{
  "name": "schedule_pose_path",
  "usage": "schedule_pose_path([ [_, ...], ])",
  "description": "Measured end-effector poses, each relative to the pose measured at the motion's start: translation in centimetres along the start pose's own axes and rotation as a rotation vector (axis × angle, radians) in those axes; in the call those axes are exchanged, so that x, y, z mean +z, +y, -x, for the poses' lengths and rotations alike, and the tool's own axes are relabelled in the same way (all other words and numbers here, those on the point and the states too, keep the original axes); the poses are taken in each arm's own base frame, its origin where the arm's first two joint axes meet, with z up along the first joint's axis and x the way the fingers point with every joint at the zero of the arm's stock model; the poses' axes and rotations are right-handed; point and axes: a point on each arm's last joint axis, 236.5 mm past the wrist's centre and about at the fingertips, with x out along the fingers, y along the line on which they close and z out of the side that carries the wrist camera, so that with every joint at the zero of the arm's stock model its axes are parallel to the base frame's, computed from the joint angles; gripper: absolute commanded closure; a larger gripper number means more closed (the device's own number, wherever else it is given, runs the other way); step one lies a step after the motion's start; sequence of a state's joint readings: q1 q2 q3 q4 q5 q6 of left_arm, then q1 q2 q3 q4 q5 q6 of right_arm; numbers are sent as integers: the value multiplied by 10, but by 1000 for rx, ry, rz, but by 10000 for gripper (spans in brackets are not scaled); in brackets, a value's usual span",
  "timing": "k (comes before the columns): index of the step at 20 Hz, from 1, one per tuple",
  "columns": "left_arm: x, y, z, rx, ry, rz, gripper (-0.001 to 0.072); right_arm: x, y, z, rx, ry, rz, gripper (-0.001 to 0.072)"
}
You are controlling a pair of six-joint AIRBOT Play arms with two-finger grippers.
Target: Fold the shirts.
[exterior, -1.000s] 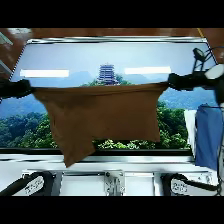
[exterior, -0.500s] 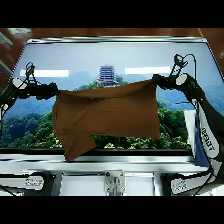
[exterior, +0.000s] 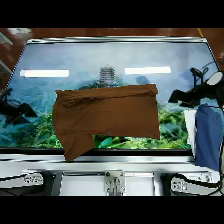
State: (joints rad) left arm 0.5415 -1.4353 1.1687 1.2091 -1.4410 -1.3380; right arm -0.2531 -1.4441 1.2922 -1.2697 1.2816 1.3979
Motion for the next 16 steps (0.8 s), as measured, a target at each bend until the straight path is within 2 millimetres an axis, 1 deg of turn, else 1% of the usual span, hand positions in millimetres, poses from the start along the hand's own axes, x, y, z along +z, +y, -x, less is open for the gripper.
schedule_pose_path([
  [1,-18,8,-7,-45,31,41,117,-15,-3,0,35,47,-37,24],
  [2,-32,10,-16,-96,51,74,117,-27,-4,-1,75,80,-74,25],
  [3,-45,11,-27,-143,67,103,117,-34,-3,-2,110,97,-103,25],
  [5,-59,7,-47,-207,72,139,117,-41,6,-4,172,111,-139,24],
  [6,-63,4,-56,-228,69,146,118,-43,9,-4,194,116,-148,25],
  [9,-63,-8,-78,-268,37,137,118,-44,14,-5,225,115,-166,25],
  [13,-60,-25,-99,-300,37,125,120,-45,16,-6,239,116,-174,25],
  [14,-58,-30,-103,-318,35,128,157,-45,16,-6,242,116,-175,25],
  [16,-52,-38,-111,-333,22,128,257,-45,17,-6,244,116,-176,24],
])
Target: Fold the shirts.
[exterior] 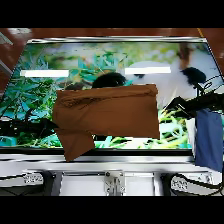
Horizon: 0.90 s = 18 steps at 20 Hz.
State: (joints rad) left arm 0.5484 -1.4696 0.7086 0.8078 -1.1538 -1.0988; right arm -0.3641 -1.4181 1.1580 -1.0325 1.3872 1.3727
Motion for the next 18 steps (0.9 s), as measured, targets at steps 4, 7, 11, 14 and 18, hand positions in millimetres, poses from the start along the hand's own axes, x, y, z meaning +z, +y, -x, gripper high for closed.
schedule_pose_path([
  [4,5,-3,-16,20,-10,-39,669,-3,-4,-1,-14,13,1,24],
  [7,2,-7,-20,13,5,-69,669,-28,-19,-14,-43,97,2,24],
  [11,-7,-12,-19,-7,41,-116,669,-67,-32,-49,-15,202,-53,24],
  [14,-9,-15,-18,-16,48,-139,669,-85,-41,-70,-4,257,-108,24],
  [18,-10,-17,-18,-23,50,-155,669,-95,-46,-89,16,302,-183,25],
])
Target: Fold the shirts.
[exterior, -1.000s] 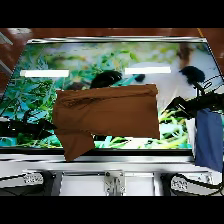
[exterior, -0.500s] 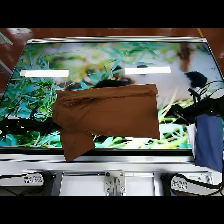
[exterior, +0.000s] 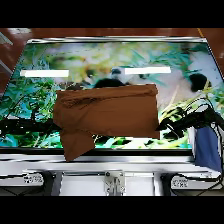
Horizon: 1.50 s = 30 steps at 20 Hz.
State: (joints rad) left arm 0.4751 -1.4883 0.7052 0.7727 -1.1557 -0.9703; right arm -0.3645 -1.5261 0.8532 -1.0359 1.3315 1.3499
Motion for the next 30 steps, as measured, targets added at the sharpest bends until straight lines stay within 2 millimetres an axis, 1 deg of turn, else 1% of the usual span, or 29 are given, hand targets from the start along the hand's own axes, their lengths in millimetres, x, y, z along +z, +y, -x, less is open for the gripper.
schedule_pose_path([
  [3,0,-1,0,-4,-1,-5,669,-3,10,-14,41,42,-30,31],
  [4,1,-1,1,-4,-2,-7,669,-4,14,-20,42,51,-28,231],
  [5,2,-2,1,-4,-3,-10,669,-2,15,-26,30,50,-19,539],
  [6,4,-3,2,-4,-6,-15,670,2,17,-33,17,38,-9,637],
  [8,10,-8,8,-8,-14,-36,672,7,26,-37,3,23,27,639],
  [9,15,-12,14,-10,-23,-54,672,12,32,-35,-8,-2,63,639],
  [10,23,-21,23,-15,-35,-82,673,23,40,-26,-19,-54,114,639],
  [11,33,-32,36,-17,-61,-119,673,28,53,-12,-16,-91,162,639],
  [12,45,-46,52,-12,-97,-158,674,33,74,7,-1,-140,232,639],
  [13,60,-64,73,-2,-152,-214,673,37,96,32,10,-203,310,639],
  [14,77,-90,101,13,-229,-283,672,45,121,67,11,-309,398,639],
  [15,91,-122,136,30,-323,-367,671,49,147,106,8,-426,482,639],
  [16,100,-158,173,43,-423,-453,671,44,179,153,7,-552,579,639],
  [17,101,-201,215,50,-537,-542,671,33,211,200,10,-692,666,639],
  [18,95,-243,257,52,-655,-620,671,14,244,256,15,-860,747,639],
  [19,80,-289,303,44,-796,-699,671,-13,273,311,23,-1032,820,639],
  [20,59,-329,343,40,-925,-770,672,-47,297,358,35,-1184,881,639],
  [21,29,-367,385,33,-1067,-844,672,-87,316,400,42,-1328,937,639],
  [22,-4,-398,418,25,-1189,-908,672,-127,329,434,49,-1452,980,639],
  [23,-42,-427,448,8,-1312,-963,672,-168,336,463,46,-1573,1014,639],
  [24,-79,-446,472,3,-1417,-1004,672,-202,338,484,38,-1667,1032,639],
  [25,-112,-457,489,6,-1498,-1029,672,-235,336,499,31,-1745,1040,638],
  [26,-140,-464,500,20,-1561,-1048,672,-260,332,507,24,-1797,1038,638],
  [27,-164,-465,508,50,-1613,-1056,672,-279,325,510,1,-1822,1029,638],
  [28,-182,-461,512,98,-1644,-1054,671,-292,317,508,-28,-1828,1018,639],
  [29,-194,-455,514,143,-1662,-1044,671,-301,307,504,-60,-1818,1005,638],
  [30,-202,-449,515,184,-1671,-1031,670,-305,298,497,-95,-1792,991,638],
])
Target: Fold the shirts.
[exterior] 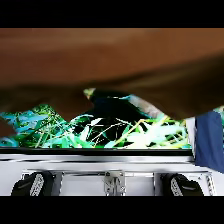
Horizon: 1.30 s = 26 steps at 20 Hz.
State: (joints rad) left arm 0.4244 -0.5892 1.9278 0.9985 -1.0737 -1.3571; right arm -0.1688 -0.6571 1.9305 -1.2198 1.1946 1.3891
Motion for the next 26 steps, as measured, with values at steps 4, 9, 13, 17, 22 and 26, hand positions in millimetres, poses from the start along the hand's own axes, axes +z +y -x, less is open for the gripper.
schedule_pose_path([
  [4,-28,3,21,56,136,-26,670,-53,-5,19,-40,231,-3,638],
  [9,-109,12,21,54,425,28,670,-152,-18,11,-63,649,-102,639],
  [13,-227,29,9,30,758,152,671,-265,-26,-16,-43,1028,-212,639],
  [17,-365,44,-25,-29,1018,312,671,-381,-34,-80,-31,1211,-299,640],
  [22,-515,41,-109,-111,1160,369,670,-494,-17,-204,12,1155,-304,639],
  [26,-606,30,-171,-146,1200,360,670,-545,-9,-292,-6,982,-299,639],
])
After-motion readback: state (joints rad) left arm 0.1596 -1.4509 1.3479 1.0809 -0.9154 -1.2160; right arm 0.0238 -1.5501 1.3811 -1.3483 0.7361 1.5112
